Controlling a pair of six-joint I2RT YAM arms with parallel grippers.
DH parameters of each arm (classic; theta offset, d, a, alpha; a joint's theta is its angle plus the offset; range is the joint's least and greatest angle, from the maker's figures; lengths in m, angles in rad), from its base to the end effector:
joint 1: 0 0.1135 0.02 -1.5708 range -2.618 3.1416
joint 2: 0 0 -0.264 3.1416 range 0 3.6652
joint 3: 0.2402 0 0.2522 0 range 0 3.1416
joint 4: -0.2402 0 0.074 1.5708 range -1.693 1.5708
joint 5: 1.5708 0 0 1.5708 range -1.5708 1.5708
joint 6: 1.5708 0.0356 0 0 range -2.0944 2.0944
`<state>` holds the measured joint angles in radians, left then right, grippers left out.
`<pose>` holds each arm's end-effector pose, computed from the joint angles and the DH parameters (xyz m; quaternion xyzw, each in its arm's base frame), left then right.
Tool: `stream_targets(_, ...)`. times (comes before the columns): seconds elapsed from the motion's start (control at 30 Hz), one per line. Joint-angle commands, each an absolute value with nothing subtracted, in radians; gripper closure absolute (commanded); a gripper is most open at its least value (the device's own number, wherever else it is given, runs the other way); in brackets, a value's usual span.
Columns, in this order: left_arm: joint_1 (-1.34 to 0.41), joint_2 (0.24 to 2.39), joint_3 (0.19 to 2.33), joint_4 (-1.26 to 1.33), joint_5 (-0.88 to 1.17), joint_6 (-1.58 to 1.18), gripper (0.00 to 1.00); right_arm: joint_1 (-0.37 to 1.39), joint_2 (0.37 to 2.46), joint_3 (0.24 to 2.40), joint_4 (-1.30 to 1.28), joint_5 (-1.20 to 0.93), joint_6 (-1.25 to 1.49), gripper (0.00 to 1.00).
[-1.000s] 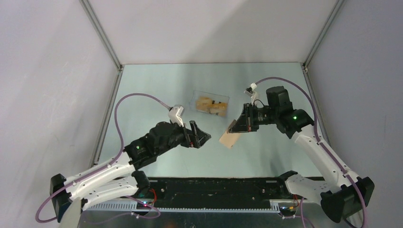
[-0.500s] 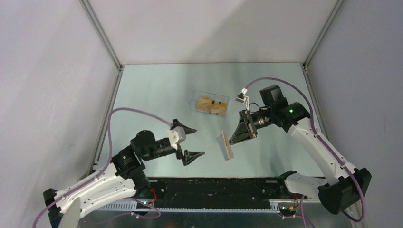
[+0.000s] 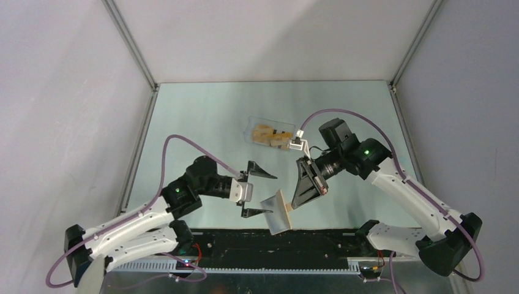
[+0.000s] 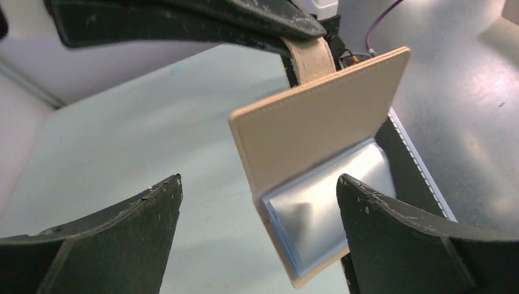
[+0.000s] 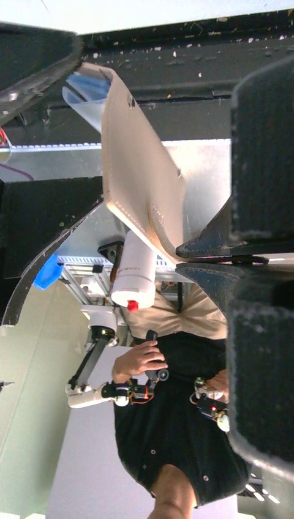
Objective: Put the credit cards into the card holder
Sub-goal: Turn over the card holder.
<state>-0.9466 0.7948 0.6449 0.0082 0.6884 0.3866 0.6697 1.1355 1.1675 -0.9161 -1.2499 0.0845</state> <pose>0.0908 -0.1647 0.3103 0.6135 0.4221 -0.4154 0.5224 0.1402 0.1541 0.3548 -0.4088 0.6744 0.6127 0.0510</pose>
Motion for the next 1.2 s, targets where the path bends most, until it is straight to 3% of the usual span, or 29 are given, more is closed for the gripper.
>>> stream_targets(0.0,-0.941,0.858,0.728,0.052,0.850,0.502,0.01,0.705,1.141,1.210,-0.910,-1.299,0.077,1.00)
stream_targets(0.1,-0.939,0.931,0.767,0.052,0.948,0.517,0.04,0.724,1.144,1.210,-0.890,-1.298,0.097,1.00)
stream_targets(0.23,-0.936,1.023,0.829,0.051,1.110,0.529,0.17,0.733,1.144,1.211,-0.864,-1.288,0.118,1.00)
stream_targets(0.47,-0.938,1.094,0.865,0.049,1.177,0.519,0.25,0.727,1.130,1.210,-0.849,-1.274,0.132,1.00)
stream_targets(0.53,-0.937,1.106,0.873,0.049,1.202,0.520,0.31,0.721,1.128,1.211,-0.842,-1.275,0.135,1.00)
stream_targets(0.7,-0.937,1.102,0.858,0.049,1.226,0.532,0.56,0.686,1.120,1.209,-0.847,-1.267,0.121,1.00)
stream_targets(0.87,-0.938,1.073,0.837,0.049,1.222,0.521,0.74,0.644,1.113,1.209,-0.835,-1.253,0.124,1.00)
stream_targets(0.97,-0.937,1.064,0.830,0.049,1.216,0.503,0.93,0.629,1.110,1.210,-0.811,-1.221,0.142,1.00)
stream_targets(1.03,-0.938,1.062,0.830,0.049,1.200,0.488,0.99,0.618,1.105,1.209,-0.796,-1.172,0.158,0.88)
stream_targets(1.13,-0.935,1.062,0.840,0.049,1.154,0.428,1.00,0.599,1.076,1.210,-0.775,-1.065,0.184,0.43)
stream_targets(1.17,-0.933,1.061,0.844,0.048,1.106,0.372,1.00,0.586,1.066,1.209,-0.774,-1.041,0.182,0.36)
